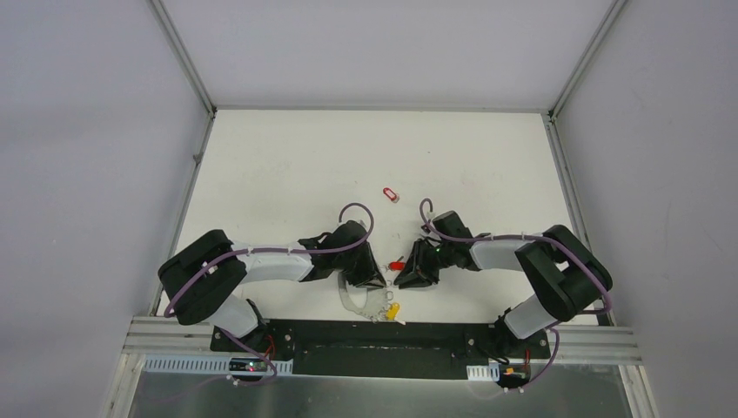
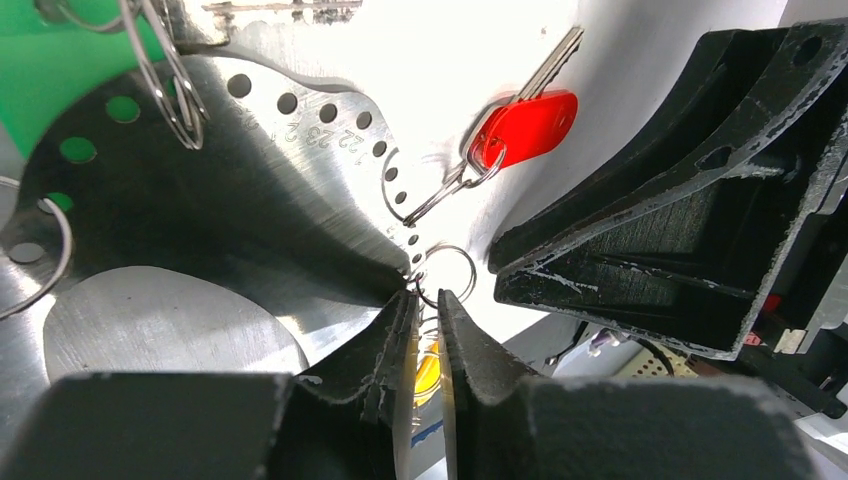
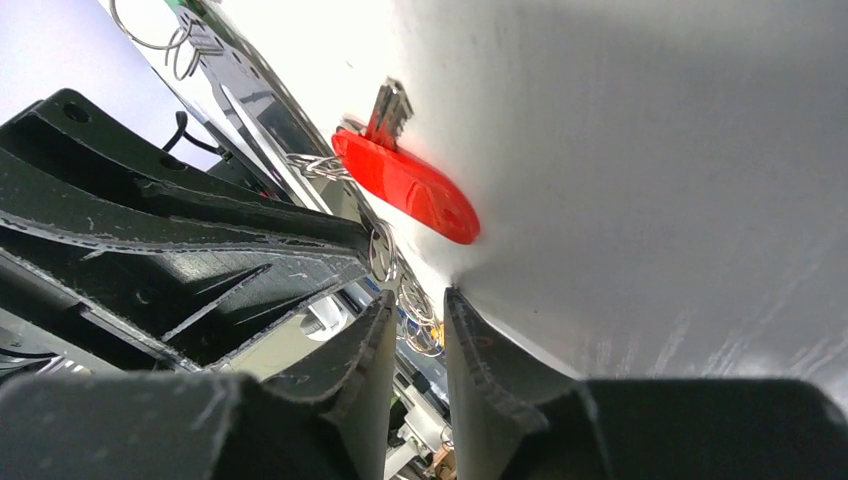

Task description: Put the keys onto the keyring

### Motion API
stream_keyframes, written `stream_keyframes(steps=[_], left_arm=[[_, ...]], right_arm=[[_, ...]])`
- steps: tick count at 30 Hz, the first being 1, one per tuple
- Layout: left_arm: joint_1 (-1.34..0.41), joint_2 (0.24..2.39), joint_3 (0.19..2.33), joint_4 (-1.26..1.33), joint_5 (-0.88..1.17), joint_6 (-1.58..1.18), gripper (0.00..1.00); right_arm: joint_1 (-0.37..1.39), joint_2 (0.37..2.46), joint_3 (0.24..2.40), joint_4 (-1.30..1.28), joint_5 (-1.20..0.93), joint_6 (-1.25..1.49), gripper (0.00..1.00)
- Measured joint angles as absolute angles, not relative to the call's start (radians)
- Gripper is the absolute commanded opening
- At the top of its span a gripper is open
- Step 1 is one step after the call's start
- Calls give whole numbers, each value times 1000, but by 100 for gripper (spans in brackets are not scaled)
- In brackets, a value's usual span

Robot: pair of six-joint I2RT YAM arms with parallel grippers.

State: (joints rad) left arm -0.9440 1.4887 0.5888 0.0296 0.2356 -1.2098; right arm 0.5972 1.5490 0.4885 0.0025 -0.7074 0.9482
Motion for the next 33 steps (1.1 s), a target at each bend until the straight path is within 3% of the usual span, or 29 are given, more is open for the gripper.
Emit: stream_keyframes(steps=[18,24,33], left_arm=[[-944,1493,595,2,237,-1213,4],[-944,1494,596,0,238,-1213,3],[-944,1489,596,-3,241,-1197,6]], right_arm=[[652,1674,528,183,-773,963,25],[653,1681,531,194,-754,952,0],[667,1670,603,19,-709,889,0]])
